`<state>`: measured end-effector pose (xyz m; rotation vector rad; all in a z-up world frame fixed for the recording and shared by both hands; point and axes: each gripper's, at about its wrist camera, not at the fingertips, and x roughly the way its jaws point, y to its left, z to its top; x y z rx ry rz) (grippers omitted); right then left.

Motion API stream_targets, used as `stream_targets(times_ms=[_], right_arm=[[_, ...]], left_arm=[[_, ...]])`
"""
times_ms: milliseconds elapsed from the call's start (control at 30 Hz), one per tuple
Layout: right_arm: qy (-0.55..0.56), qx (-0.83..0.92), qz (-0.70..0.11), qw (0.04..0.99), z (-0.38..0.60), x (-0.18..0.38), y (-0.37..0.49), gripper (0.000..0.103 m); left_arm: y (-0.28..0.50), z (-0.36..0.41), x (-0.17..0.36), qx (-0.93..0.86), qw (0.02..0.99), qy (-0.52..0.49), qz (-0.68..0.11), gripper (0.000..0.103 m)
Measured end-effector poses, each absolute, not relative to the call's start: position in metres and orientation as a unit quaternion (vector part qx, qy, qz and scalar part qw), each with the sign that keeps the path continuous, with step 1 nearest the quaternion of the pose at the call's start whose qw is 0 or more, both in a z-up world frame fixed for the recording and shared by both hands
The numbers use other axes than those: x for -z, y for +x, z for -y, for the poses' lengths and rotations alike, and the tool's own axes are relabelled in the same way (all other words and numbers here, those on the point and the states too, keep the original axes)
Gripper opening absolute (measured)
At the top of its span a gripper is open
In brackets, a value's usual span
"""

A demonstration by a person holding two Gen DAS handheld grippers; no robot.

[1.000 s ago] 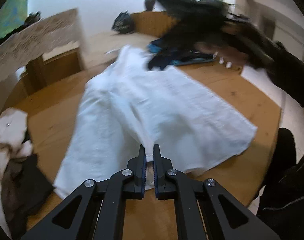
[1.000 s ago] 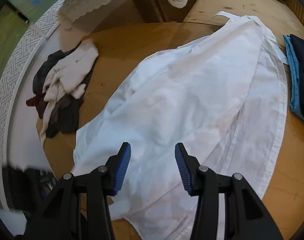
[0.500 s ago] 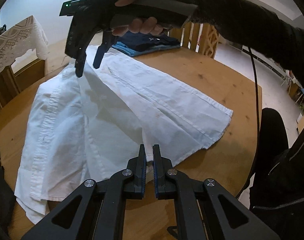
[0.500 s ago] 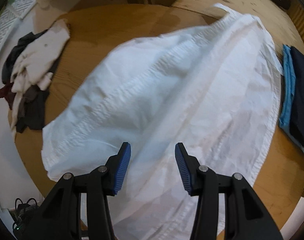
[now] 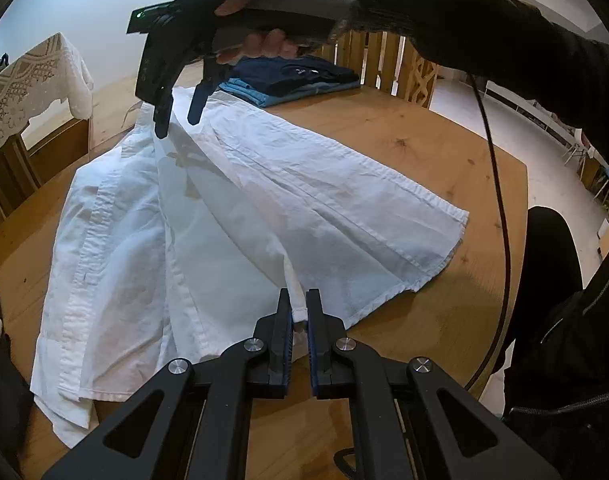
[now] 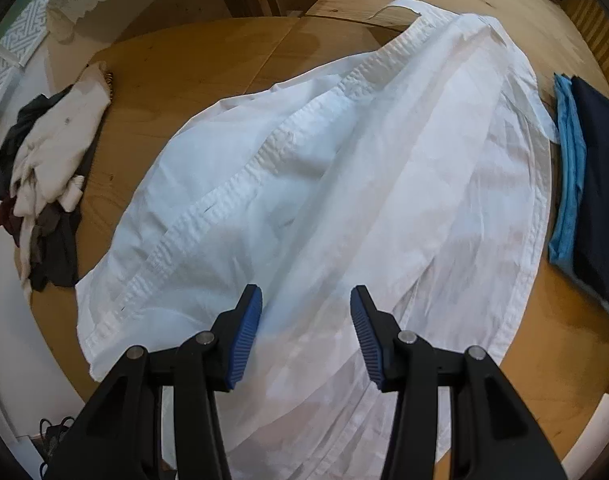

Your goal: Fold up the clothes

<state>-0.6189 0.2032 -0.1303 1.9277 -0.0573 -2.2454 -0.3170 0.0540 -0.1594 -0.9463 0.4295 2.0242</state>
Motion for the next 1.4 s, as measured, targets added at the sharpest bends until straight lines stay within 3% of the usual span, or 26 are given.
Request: stream_targets(times_ms=[200, 233, 267, 300, 533, 767, 1067, 1200, 1333, 1367, 1400], right_arm=[[0.657, 0.749, 0.010, 0.086, -0.199, 0.125, -0.631, 0.043], [0.655, 0.750, 0.013, 0.089, -0.200, 0.124, -0.632, 0.035], [0.653, 0.751, 0.015, 0.092, -0.201, 0.123, -0.633, 0.006], [0.652, 0.752, 0.014, 0.094, -0.203, 0.123, -0.632, 0.003], [0.632, 0.770, 0.005, 0.088, -0.239, 0.108, -0.614, 0.003], [0.621, 0.782, 0.008, 0.060, -0.289, 0.098, -0.578, 0.003], [0.633, 0.771, 0.055, 0.036, -0.366, 0.132, -0.546, 0.003], [0.651, 0.754, 0.075, 0.034, -0.382, 0.151, -0.547, 0.009], [0.599, 0.800, 0.038, 0.016, -0.389, 0.120, -0.562, 0.011], [0.579, 0.815, 0.028, 0.013, -0.390, 0.109, -0.571, 0.017], [0.563, 0.826, 0.019, 0.006, -0.390, 0.103, -0.584, 0.033]], left_arm=[[-0.315, -0.055, 0.156, -0.807, 0.422, -0.373, -0.177, 0.006], [-0.314, -0.056, 0.155, -0.808, 0.422, -0.371, -0.179, 0.006], [-0.314, -0.056, 0.154, -0.808, 0.421, -0.370, -0.181, 0.006], [-0.313, -0.057, 0.152, -0.809, 0.420, -0.370, -0.180, 0.006], [-0.304, -0.069, 0.125, -0.810, 0.434, -0.354, -0.174, 0.006], [-0.275, -0.132, 0.099, -0.783, 0.490, -0.325, -0.200, 0.007], [-0.256, -0.216, 0.138, -0.714, 0.550, -0.356, -0.246, 0.009], [-0.261, -0.221, 0.158, -0.699, 0.547, -0.393, -0.241, 0.009], [-0.267, -0.197, 0.140, -0.716, 0.536, -0.395, -0.210, 0.015], [-0.268, -0.189, 0.134, -0.722, 0.533, -0.393, -0.201, 0.021], [-0.269, -0.181, 0.128, -0.730, 0.526, -0.389, -0.198, 0.028]])
